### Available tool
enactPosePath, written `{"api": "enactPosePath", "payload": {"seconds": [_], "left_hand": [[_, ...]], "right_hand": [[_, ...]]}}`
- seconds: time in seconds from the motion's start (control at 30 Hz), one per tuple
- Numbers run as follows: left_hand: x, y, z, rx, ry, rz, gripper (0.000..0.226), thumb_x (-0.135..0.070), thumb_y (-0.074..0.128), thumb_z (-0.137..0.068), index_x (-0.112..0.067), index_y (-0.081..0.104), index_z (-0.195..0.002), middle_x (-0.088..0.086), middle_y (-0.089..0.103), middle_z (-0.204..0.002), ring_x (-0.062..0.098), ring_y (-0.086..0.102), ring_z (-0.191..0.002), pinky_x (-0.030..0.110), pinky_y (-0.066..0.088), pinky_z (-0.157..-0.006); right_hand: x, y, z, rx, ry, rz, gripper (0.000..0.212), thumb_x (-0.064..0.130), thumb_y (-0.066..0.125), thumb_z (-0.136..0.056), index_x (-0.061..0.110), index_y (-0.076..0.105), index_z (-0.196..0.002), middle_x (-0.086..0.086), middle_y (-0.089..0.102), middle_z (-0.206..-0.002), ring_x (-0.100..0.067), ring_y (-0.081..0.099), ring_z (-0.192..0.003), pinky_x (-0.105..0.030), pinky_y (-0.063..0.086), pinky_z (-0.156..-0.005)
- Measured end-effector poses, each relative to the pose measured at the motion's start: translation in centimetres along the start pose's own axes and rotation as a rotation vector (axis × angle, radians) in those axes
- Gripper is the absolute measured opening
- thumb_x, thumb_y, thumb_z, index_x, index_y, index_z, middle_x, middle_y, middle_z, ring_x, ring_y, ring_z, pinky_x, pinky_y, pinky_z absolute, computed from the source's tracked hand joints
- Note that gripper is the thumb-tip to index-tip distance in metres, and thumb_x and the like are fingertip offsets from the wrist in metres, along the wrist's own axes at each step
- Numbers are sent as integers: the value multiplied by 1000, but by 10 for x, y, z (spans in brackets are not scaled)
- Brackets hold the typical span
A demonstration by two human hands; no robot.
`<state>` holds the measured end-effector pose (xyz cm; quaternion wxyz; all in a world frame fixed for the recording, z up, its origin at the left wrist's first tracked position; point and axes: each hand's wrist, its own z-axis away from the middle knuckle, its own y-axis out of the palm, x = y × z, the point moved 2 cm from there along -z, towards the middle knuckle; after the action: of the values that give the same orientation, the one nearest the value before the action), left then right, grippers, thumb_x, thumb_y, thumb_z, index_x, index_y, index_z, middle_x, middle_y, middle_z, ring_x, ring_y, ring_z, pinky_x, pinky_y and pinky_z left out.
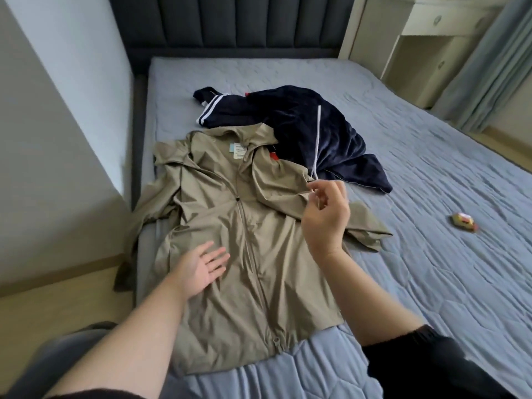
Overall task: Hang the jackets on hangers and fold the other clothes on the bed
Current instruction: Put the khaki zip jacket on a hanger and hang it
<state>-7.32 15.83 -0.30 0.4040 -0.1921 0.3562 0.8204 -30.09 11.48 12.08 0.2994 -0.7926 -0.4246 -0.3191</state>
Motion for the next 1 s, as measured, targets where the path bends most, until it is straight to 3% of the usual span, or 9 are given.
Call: {"api": "enactPosePath", "payload": {"seconds": [0.1,0.23,0.37,0.63,0.87,0.93,1.0], "left_hand": [[2,-1,1,-10,-16,7,43,-24,34,-103,-15,34,-145,14,47,-142,31,44,-132,42,31,-106],[5,0,0,-9,-27,-5,42,-25,35,-103,-13,36,-143,14,47,-142,31,44,-132,42,32,-105],[7,-1,-1,-4,-46,-22,41,-25,35,-103,-14,37,-142,13,47,-142,30,44,-132,43,31,-106],[9,1,3,-11,-61,-38,42,-24,34,-103,-15,36,-144,13,48,-142,30,44,-132,41,32,-105],[11,2,4,1,-78,-45,42,-23,34,-103,-15,36,-144,13,49,-141,31,45,-131,41,33,-103],[9,7,5,51,-63,-14,42,-23,35,-102,-15,38,-143,13,52,-136,31,48,-126,43,32,-104],[5,13,9,166,-24,49,46,-25,50,-95,-17,42,-140,12,56,-131,31,52,-119,46,34,-104]], "right_hand": [[-8,-17,-7,-192,153,-92,26,-8,51,-82,16,61,-86,2,52,-78,-3,46,-64,-17,40,-62],[-27,-40,-9,-263,381,-182,29,-1,48,-85,24,62,-84,2,59,-81,-17,51,-65,-30,41,-58],[-31,-50,0,-354,545,-302,33,-8,40,-89,17,60,-83,4,55,-72,-8,46,-54,-20,39,-51],[-31,-74,-4,-593,886,-645,40,-15,24,-89,9,56,-86,-9,62,-84,-11,52,-51,-17,34,-43],[-12,-95,3,-447,833,-955,53,-23,16,-81,6,58,-67,-10,58,-77,-11,46,-53,-16,40,-51],[-14,-90,4,-328,857,-1002,49,-24,15,-81,6,54,-72,-7,58,-73,-8,44,-48,-14,36,-47],[-19,-75,10,-151,914,-1014,44,-23,22,-81,5,53,-72,-5,59,-68,-6,42,-43,-12,32,-42]]}}
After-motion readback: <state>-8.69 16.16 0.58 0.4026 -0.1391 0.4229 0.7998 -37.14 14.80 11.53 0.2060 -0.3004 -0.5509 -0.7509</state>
